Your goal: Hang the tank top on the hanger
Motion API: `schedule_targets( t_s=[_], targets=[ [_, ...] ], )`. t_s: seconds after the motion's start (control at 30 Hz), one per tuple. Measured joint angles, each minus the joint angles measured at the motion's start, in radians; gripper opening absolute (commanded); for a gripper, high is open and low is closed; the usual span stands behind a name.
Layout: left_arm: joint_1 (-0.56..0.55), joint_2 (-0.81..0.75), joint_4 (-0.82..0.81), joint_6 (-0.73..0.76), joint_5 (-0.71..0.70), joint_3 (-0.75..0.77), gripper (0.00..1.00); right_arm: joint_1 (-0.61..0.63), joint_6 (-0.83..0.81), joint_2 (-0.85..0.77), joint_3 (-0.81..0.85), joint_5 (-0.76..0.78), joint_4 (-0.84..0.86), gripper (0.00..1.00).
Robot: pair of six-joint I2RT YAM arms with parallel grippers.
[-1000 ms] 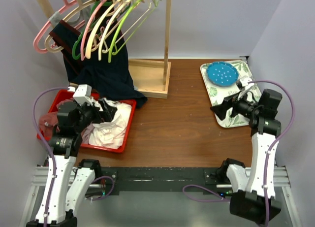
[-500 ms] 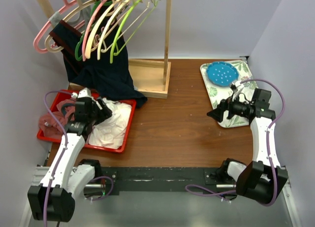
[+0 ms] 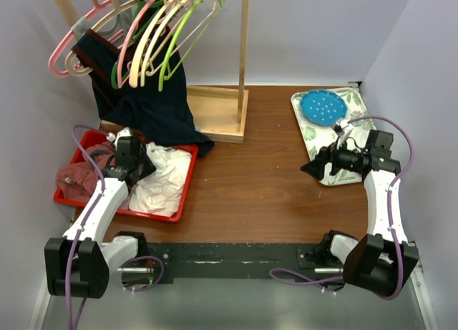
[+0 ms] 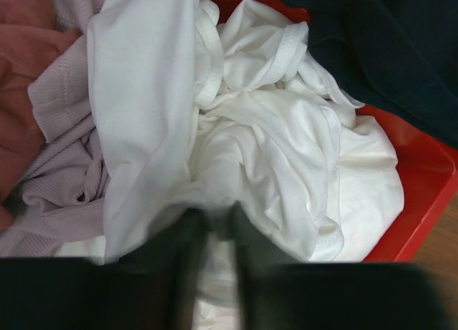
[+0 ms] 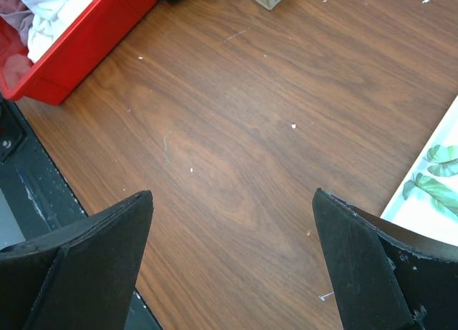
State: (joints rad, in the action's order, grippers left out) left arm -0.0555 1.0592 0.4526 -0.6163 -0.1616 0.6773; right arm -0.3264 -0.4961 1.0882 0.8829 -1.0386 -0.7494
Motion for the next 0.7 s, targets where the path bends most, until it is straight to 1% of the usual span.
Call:
schedule_targets(
  t_s=[0.03,0.1,0.2,0.3,0.4,0.47,0.57,0.7],
  targets=[
    [0.0,0.003,-0.003,0.003,0.001,0.0,0.0,0.0,-0.002,0.0,0.0,0.0,-0.002,0.98],
    [0.0,-0.01,-0.011,0.016,0.005,0.0,0.0,0.0,-0.004,0.0,0.0,0.0,-0.005,0.99],
    [0.0,-0.075,-0.008,0.027,0.021,0.007,0.0,0.0,-0.01,0.0,0.0,0.0,-0.007,0.99],
    [0.0,-0.194,0.013,0.026,0.046,0.051,0.0,0.0,-0.014,0.0,0.0,0.0,-0.01,0.99],
    [-0.001,-0.315,0.019,0.024,0.089,0.143,0.0,0.0,-0.021,0.0,0.0,0.0,-0.014,0.99],
    [-0.001,-0.373,0.004,0.021,0.133,0.209,0.0,0.0,-0.024,0.0,0.0,0.0,-0.015,0.99],
    [-0.002,-0.428,-0.055,0.002,0.238,0.296,0.0,0.0,-0.032,0.0,0.0,0.0,-0.02,0.99],
    [-0.003,-0.422,-0.163,-0.041,0.415,0.376,0.0,0.0,-0.044,-0.001,0.0,0.0,-0.027,0.98]
  ],
)
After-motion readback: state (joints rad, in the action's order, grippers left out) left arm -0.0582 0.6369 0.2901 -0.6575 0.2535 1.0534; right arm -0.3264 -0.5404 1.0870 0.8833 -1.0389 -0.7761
